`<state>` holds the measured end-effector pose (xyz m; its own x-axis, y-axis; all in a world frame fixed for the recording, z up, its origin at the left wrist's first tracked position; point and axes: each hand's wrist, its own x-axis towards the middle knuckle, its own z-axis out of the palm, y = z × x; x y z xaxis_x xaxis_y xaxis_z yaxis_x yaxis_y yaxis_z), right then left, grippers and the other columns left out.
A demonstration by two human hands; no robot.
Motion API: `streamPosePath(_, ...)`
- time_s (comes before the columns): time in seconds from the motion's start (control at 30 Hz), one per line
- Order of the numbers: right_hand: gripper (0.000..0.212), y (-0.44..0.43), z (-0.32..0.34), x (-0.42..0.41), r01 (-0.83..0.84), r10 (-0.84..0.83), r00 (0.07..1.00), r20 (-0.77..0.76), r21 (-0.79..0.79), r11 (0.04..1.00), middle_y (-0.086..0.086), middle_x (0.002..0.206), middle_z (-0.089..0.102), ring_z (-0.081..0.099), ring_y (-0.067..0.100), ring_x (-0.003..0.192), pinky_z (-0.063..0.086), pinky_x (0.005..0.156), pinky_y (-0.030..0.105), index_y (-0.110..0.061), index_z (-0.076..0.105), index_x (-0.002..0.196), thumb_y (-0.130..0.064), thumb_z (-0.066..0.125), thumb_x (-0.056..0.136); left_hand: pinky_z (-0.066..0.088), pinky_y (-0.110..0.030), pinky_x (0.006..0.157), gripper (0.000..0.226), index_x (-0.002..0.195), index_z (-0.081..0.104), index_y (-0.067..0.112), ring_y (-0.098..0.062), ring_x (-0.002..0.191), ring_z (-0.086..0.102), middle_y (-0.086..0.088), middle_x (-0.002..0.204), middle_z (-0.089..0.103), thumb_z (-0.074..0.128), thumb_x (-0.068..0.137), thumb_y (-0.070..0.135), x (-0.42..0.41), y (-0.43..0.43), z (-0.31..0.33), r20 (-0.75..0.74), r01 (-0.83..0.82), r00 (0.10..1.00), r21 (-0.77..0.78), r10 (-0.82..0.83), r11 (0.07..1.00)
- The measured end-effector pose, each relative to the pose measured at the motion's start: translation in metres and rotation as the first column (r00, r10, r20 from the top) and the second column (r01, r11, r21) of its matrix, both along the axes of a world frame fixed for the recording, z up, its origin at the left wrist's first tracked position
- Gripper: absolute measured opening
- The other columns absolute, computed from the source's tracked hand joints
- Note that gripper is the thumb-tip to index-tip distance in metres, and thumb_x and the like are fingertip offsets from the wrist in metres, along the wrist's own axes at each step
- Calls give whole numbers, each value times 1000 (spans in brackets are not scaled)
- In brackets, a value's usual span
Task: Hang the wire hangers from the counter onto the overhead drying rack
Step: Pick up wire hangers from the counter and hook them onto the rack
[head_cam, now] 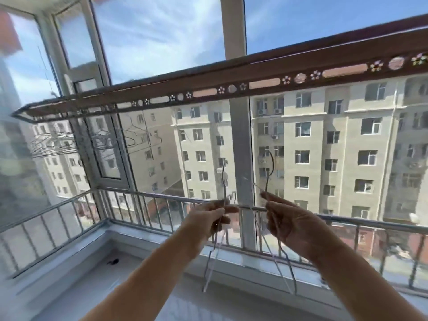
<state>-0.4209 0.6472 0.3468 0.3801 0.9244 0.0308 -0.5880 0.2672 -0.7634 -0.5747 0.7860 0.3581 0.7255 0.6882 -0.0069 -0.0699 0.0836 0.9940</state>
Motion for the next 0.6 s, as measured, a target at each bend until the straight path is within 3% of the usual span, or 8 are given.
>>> streamPosePath(0.13,32,58,25,-21,-26,26,998,64,6,1000,2,62,62,59,10,53,50,51,19,-5,68,102,1,58,72,39,-22,59,22,104,62,4,-12,64,55,-1,75,74,45,92,-3,-24,45,29,56,-90,994,-28,91,996)
streamPosePath(0.27,32,116,49,-28,-25,23,994,104,18,1000,3,60,59,55,10,51,47,47,17,-4,66,101,2,58,71,39,-21,55,18,103,61,1,-12,62,57,-5,75,73,48,91,-3,-29,88,53,96,-163,981,-50,167,985)
streamPosePath(0.37,24,159,64,-24,-6,5,993,120,11,1000,2,60,58,54,8,51,45,46,16,-6,66,98,5,53,81,41,-21,49,15,102,61,0,-13,59,59,-6,68,72,53,89,1,-21,121,66,104,-212,970,-85,220,974)
streamPosePath(0.43,23,188,73,-18,2,-4,991,134,15,1000,1,59,57,53,8,50,44,45,16,-8,67,95,4,50,85,41,-23,51,18,104,62,-2,-13,62,59,-7,74,70,56,89,6,-12,143,75,95,-229,967,-97,238,969)
streamPosePath(0.6,21,251,96,7,-2,-6,988,156,52,999,0,58,57,53,8,50,45,44,16,-7,67,94,3,50,85,38,-22,52,10,91,64,6,-11,62,55,0,66,71,61,87,14,19,201,97,95,-236,965,-84,244,968)
